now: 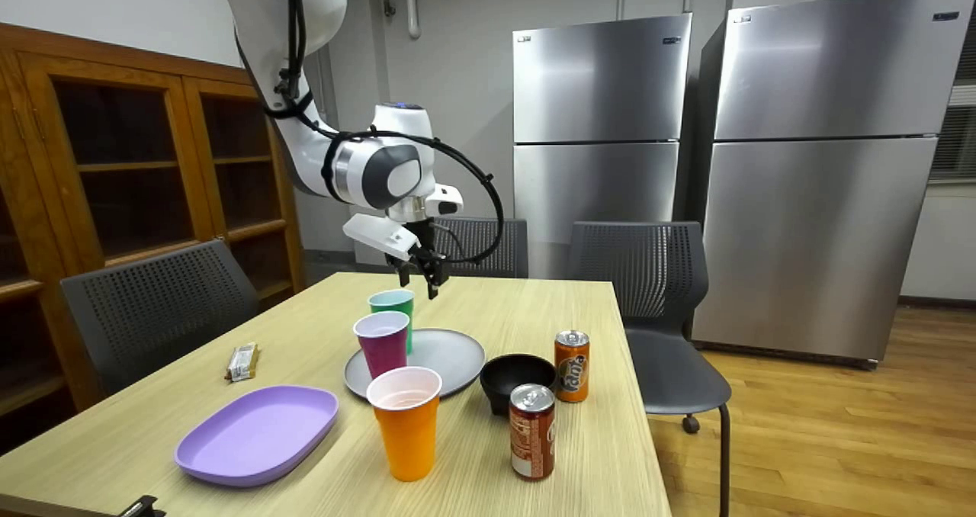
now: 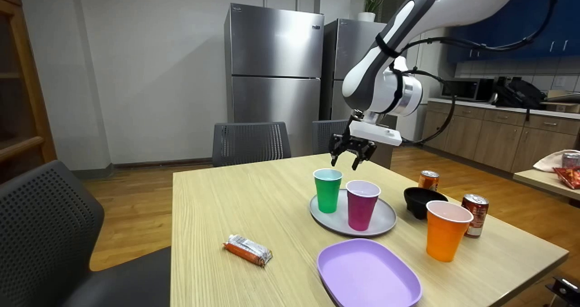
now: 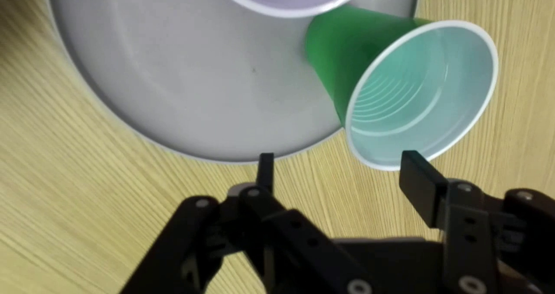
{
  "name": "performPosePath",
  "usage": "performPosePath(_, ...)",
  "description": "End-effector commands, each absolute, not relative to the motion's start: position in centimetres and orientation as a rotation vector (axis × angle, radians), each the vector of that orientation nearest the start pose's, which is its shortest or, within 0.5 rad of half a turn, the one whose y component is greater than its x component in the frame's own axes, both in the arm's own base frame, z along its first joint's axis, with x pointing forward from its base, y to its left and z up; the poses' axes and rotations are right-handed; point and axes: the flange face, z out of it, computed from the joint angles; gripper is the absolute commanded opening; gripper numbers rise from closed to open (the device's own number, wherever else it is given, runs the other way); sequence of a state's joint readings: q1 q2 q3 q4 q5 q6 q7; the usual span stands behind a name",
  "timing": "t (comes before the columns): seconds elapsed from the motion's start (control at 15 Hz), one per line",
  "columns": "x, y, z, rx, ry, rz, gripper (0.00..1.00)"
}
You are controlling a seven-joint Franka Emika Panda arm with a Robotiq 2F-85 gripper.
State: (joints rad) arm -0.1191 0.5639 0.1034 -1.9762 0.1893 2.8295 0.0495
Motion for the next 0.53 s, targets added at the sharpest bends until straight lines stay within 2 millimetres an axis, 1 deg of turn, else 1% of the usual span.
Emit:
performPosePath(0.0, 64.0, -3.3, 23.8, -2.949, 0.367, -0.402, 1.0)
performPosePath(0.47, 63.8, -4.9, 27.4, -2.953, 0.397, -0.433, 1.0)
